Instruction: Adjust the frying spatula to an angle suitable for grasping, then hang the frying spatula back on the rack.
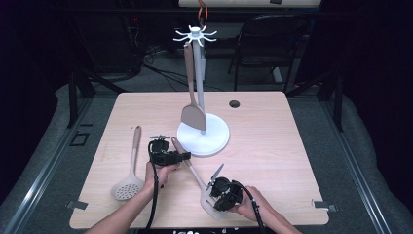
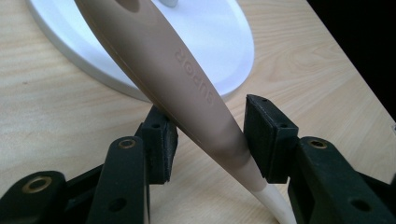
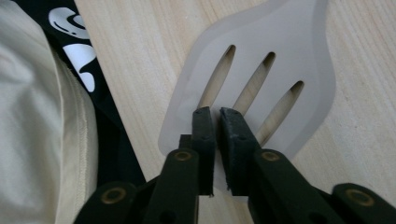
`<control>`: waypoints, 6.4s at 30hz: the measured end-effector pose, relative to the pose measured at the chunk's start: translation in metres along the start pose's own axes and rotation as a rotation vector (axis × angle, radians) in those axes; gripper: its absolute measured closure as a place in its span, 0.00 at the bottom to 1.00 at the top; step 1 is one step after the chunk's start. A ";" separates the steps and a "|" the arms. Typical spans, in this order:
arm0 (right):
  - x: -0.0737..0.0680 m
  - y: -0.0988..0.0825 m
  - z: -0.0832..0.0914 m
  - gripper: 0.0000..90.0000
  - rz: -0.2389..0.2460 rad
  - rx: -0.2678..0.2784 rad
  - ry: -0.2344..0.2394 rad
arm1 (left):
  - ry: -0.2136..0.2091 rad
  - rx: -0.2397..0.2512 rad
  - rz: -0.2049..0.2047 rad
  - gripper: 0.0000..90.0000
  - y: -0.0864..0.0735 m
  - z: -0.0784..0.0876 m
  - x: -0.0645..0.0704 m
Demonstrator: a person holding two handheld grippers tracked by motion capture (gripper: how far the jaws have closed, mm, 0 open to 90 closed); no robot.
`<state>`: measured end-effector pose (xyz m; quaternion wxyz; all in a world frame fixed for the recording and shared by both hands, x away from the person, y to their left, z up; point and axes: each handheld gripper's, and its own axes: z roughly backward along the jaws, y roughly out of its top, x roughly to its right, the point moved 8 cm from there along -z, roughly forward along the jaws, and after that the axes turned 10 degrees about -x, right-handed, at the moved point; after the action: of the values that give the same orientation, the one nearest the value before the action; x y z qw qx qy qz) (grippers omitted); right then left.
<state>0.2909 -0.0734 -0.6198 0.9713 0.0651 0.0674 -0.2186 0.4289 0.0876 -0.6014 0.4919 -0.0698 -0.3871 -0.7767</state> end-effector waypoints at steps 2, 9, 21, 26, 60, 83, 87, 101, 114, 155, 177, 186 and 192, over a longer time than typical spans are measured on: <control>0.002 0.001 0.004 0.89 -0.007 0.021 -0.021 | -0.004 0.012 -0.004 0.62 0.001 0.002 0.003; 0.016 0.012 0.023 0.75 -0.086 0.206 -0.074 | -0.011 0.046 -0.026 0.65 0.003 0.009 0.012; 0.032 0.041 0.025 0.72 -0.156 0.335 -0.107 | -0.034 0.100 -0.076 0.68 0.008 0.019 0.030; 0.031 0.047 0.026 0.71 -0.158 0.356 -0.131 | -0.034 0.116 -0.107 0.69 0.010 0.022 0.038; 0.033 0.048 0.035 0.83 -0.199 0.430 -0.085 | -0.082 0.087 -0.202 0.67 -0.005 0.019 0.074; 0.029 0.048 0.059 0.85 -0.194 0.538 -0.123 | -0.185 0.172 -0.211 0.84 -0.003 0.031 0.096; 0.028 0.048 0.064 0.85 -0.186 0.559 -0.129 | -0.198 0.184 -0.222 0.85 -0.001 0.035 0.101; 0.028 0.040 0.083 0.81 -0.175 0.619 -0.142 | -0.194 0.201 -0.316 0.86 0.004 0.046 0.116; 0.052 0.012 0.094 0.56 -0.234 0.601 -0.171 | -0.157 0.230 -0.363 0.86 0.014 0.055 0.112; 0.110 -0.026 0.077 0.16 -0.410 0.410 -0.171 | -0.129 0.215 -0.475 0.86 0.043 0.066 0.114; 0.118 -0.029 0.078 0.11 -0.403 0.396 -0.211 | -0.118 0.183 -0.529 0.86 0.081 0.071 0.128; 0.119 -0.031 0.077 0.10 -0.400 0.383 -0.211 | -0.114 0.194 -0.531 0.86 0.094 0.071 0.130; 0.119 -0.029 0.076 0.10 -0.404 0.394 -0.206 | -0.112 0.201 -0.542 0.86 0.104 0.072 0.133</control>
<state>0.3923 -0.1607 -0.5672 0.8785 0.2151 -0.0634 -0.4219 0.4266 0.0189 -0.4311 0.2490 0.0425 -0.4932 -0.8324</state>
